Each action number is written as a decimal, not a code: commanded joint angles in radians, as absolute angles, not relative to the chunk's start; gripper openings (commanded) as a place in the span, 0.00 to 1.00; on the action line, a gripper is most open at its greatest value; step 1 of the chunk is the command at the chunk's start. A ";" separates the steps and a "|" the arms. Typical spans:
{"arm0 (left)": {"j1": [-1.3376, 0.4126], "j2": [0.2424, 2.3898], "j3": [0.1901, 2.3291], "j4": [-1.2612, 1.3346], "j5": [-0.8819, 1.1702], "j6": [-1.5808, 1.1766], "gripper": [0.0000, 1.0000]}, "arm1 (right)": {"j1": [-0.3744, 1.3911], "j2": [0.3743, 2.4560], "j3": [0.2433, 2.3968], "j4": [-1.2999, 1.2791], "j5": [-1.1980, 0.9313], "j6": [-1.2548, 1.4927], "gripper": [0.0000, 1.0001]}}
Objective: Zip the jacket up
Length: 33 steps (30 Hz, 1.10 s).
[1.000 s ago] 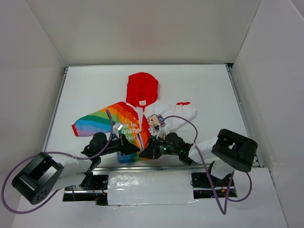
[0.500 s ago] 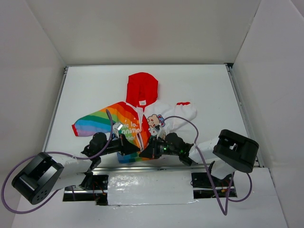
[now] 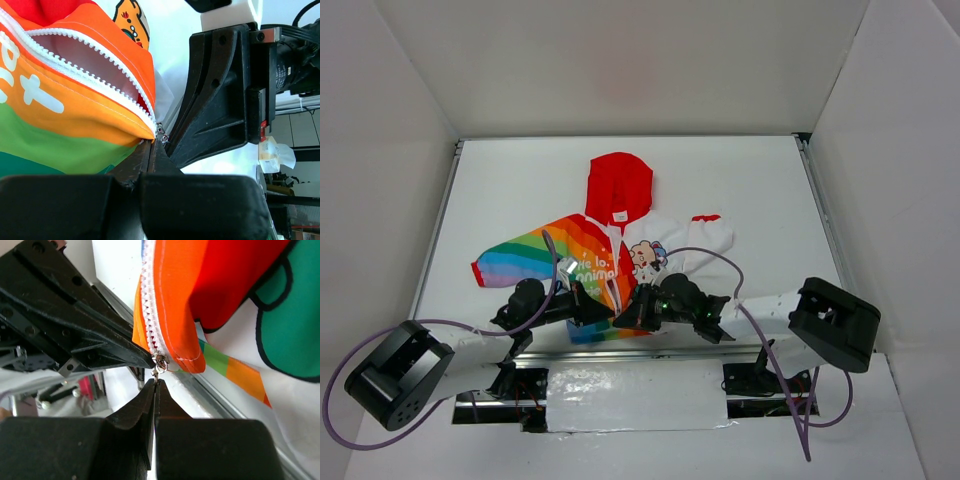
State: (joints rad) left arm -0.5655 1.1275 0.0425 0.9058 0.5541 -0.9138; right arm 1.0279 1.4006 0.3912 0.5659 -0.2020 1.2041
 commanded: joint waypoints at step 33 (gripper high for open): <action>-0.661 1.094 -0.009 0.940 0.538 -0.858 0.00 | 0.868 1.193 0.362 0.522 -0.118 1.782 0.00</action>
